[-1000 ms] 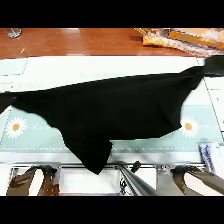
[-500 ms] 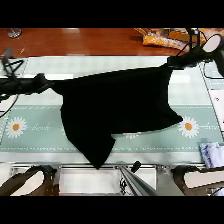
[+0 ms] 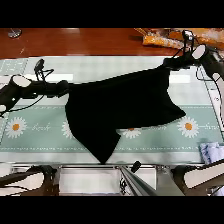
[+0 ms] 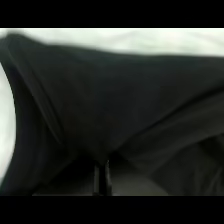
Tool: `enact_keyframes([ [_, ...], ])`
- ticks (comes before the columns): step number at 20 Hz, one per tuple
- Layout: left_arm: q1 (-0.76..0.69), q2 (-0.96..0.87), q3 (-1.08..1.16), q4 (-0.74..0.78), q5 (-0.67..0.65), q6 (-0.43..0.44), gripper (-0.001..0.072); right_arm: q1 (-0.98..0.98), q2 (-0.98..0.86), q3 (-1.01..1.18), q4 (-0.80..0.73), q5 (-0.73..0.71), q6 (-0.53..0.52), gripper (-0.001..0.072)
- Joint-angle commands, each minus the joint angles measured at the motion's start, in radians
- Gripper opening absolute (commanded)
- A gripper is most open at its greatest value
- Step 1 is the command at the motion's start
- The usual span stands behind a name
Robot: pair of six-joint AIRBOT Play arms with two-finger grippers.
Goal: Fold the shirts.
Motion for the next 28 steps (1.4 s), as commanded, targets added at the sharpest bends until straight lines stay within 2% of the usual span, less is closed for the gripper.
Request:
enact_keyframes([
  [1, 0.01, -0.019, 0.022, -0.01, -0.106, -0.036, 0.0291, 0.001, 0.034, 0.001, -0.007, 0.042, -0.01, 0.0204],
  [2, 0.035, -0.019, 0.048, -0.01, -0.175, -0.036, 0.038, 0.001, 0.068, 0.001, -0.039, 0.062, -0.032, 0.0301],
  [3, 0.069, -0.019, 0.077, -0.01, -0.261, -0.035, 0.0396, 0.001, 0.102, 0.001, -0.092, 0.087, -0.055, 0.0375],
  [4, 0.112, -0.019, 0.11, -0.01, -0.362, -0.035, 0.0396, 0.001, 0.142, 0.001, -0.178, 0.119, -0.07, 0.0417],
  [5, 0.151, -0.016, 0.136, -0.01, -0.455, -0.037, 0.0396, 0.001, 0.179, 0.001, -0.28, 0.154, -0.072, 0.0439],
  [7, 0.221, 0.016, 0.147, -0.005, -0.568, -0.037, 0.0396, -0.018, 0.243, 0.001, -0.415, 0.208, -0.031, 0.044],
  [10, 0.243, 0.098, 0.109, 0.085, -0.636, -0.038, 0.0396, -0.081, 0.296, 0.001, -0.428, 0.352, -0.028, 0.0442],
  [11, 0.24, 0.137, 0.068, 0.117, -0.634, -0.037, 0.0398, -0.113, 0.298, 0.0, -0.399, 0.408, -0.029, 0.0482],
  [12, 0.241, 0.172, 0.013, 0.119, -0.633, -0.037, 0.0467, -0.152, 0.298, -0.002, -0.348, 0.465, -0.036, 0.0497],
  [13, 0.241, 0.205, -0.05, 0.119, -0.632, -0.037, 0.0622, -0.19, 0.298, -0.013, -0.296, 0.504, -0.049, 0.0497],
  [16, 0.241, 0.29, -0.271, 0.117, -0.584, -0.016, 0.0626, -0.294, 0.298, -0.076, -0.179, 0.582, -0.072, 0.0496],
  [21, 0.24, 0.312, -0.476, 0.109, -0.488, 0.004, 0.0609, -0.345, 0.298, -0.145, -0.138, 0.586, -0.09, 0.0494],
  [24, 0.24, 0.309, -0.541, 0.008, -0.401, 0.047, 0.0608, -0.345, 0.298, -0.148, -0.117, 0.56, -0.09, 0.0488],
  [28, 0.215, 0.286, -0.588, -0.137, -0.291, 0.057, 0.059, -0.345, 0.298, -0.148, -0.119, 0.553, -0.09, 0.0478],
])
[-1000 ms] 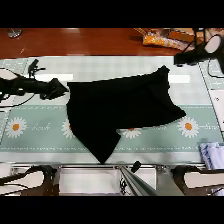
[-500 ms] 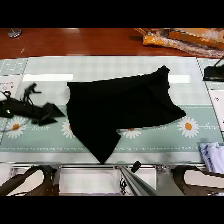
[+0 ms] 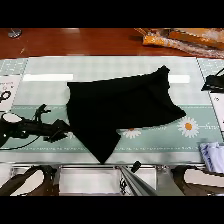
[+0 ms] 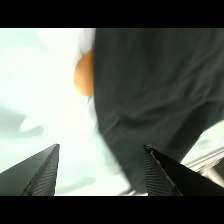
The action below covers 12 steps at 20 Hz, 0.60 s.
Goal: Fold the shirts.
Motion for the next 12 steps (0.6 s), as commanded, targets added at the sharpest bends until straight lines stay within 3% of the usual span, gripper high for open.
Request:
enact_keyframes([
  [1, -0.049, -0.026, -0.042, -0.103, 0.095, 0.018, 0.059, -0.003, 0.0, -0.004, 0.006, -0.004, -0.002, 0.0478],
  [4, -0.179, -0.069, -0.041, -0.132, 0.189, 0.017, 0.0589, -0.003, 0.001, -0.004, 0.006, 0.002, -0.002, 0.0478],
  [5, -0.219, -0.084, -0.041, -0.163, 0.23, 0.017, 0.0546, -0.003, 0.001, -0.004, 0.006, 0.008, -0.002, 0.0479],
  [7, -0.28, -0.108, -0.041, -0.209, 0.293, 0.017, 0.0192, -0.003, 0.0, -0.004, 0.006, 0.03, -0.001, 0.0479],
  [8, -0.294, -0.112, -0.041, -0.211, 0.303, 0.017, 0.0056, -0.008, 0.001, -0.005, 0.006, 0.039, -0.002, 0.0479],
  [9, -0.296, -0.112, -0.041, -0.21, 0.303, 0.017, 0.0026, -0.017, 0.001, -0.007, 0.017, 0.043, -0.003, 0.0478],
  [10, -0.296, -0.111, -0.041, -0.211, 0.3, 0.018, 0.0026, -0.039, 0.001, -0.023, 0.056, 0.051, -0.022, 0.0446],
  [12, -0.296, -0.111, -0.041, -0.21, 0.291, 0.018, 0.0026, -0.106, 0.0, -0.1, 0.188, 0.082, -0.072, 0.0452],
])
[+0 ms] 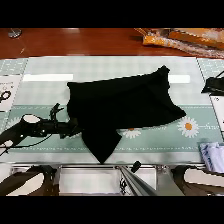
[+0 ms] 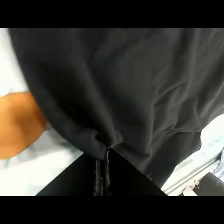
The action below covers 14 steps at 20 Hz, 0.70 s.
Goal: Fold the shirts.
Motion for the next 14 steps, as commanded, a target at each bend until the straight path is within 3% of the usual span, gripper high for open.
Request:
enact_keyframes([
  [1, -0.021, -0.007, -0.001, -0.01, 0.034, 0.0, 0.0026, -0.096, 0.001, -0.11, 0.192, 0.053, -0.068, 0.0497],
  [2, -0.021, -0.007, -0.001, -0.01, 0.034, 0.0, 0.0026, -0.137, 0.001, -0.169, 0.254, 0.06, -0.085, 0.0536],
  [4, -0.021, -0.007, -0.001, -0.01, 0.034, 0.0, 0.0026, -0.202, 0.001, -0.271, 0.332, 0.061, -0.125, 0.054],
  [14, -0.021, -0.007, -0.001, -0.01, 0.019, 0.0, 0.0026, -0.244, 0.0, -0.489, 0.391, -0.16, -0.173, 0.0537],
])
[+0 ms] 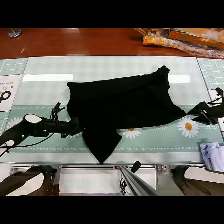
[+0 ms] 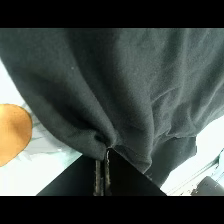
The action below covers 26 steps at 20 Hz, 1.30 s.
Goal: Fold the shirts.
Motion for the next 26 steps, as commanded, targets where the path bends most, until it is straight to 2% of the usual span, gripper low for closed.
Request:
enact_keyframes([
  [1, 0.0, -0.001, -0.001, 0.002, -0.005, 0.0, 0.0026, -0.006, 0.0, -0.059, 0.073, -0.106, -0.01, 0.0536],
  [9, 0.0, -0.001, -0.001, 0.002, -0.005, 0.0, 0.0026, 0.053, 0.0, -0.13, 0.09, -0.225, -0.019, 0.0525],
  [10, 0.0, -0.001, -0.001, 0.002, -0.004, 0.0, 0.0026, 0.073, 0.0, -0.14, 0.084, -0.242, -0.019, 0.0486],
  [12, 0.0, -0.001, -0.001, 0.002, -0.004, 0.0, 0.0026, 0.118, 0.0, -0.154, 0.065, -0.289, -0.018, 0.0467],
  [13, 0.0, -0.001, -0.001, 0.002, -0.004, 0.0, 0.0026, 0.139, 0.0, -0.154, 0.065, -0.313, -0.014, 0.039],
  [14, 0.0, -0.001, 0.0, 0.002, -0.004, 0.0, 0.0026, 0.157, 0.0, -0.154, 0.067, -0.336, -0.006, 0.0282],
  [15, 0.0, -0.001, 0.0, 0.002, -0.004, 0.0, 0.0026, 0.171, 0.0, -0.153, 0.072, -0.346, -0.003, 0.0114],
  [16, 0.0, -0.001, 0.002, 0.002, -0.004, 0.001, 0.0026, 0.177, 0.002, -0.153, 0.079, -0.347, -0.003, 0.0033],
  [18, 0.0, 0.006, 0.019, 0.002, -0.009, 0.033, 0.0024, 0.176, 0.021, -0.14, 0.097, -0.327, -0.006, 0.0032],
  [21, 0.013, 0.074, 0.115, 0.002, -0.035, 0.05, 0.0024, 0.176, 0.126, -0.067, 0.129, -0.293, -0.075, 0.0032],
  [24, 0.04, 0.224, 0.296, 0.002, -0.034, 0.049, 0.0024, 0.176, 0.28, 0.046, 0.289, -0.303, -0.173, 0.0032],
  [26, 0.077, 0.337, 0.463, 0.002, -0.027, 0.05, 0.0024, 0.176, 0.383, 0.143, 0.435, -0.346, -0.178, 0.0032],
])
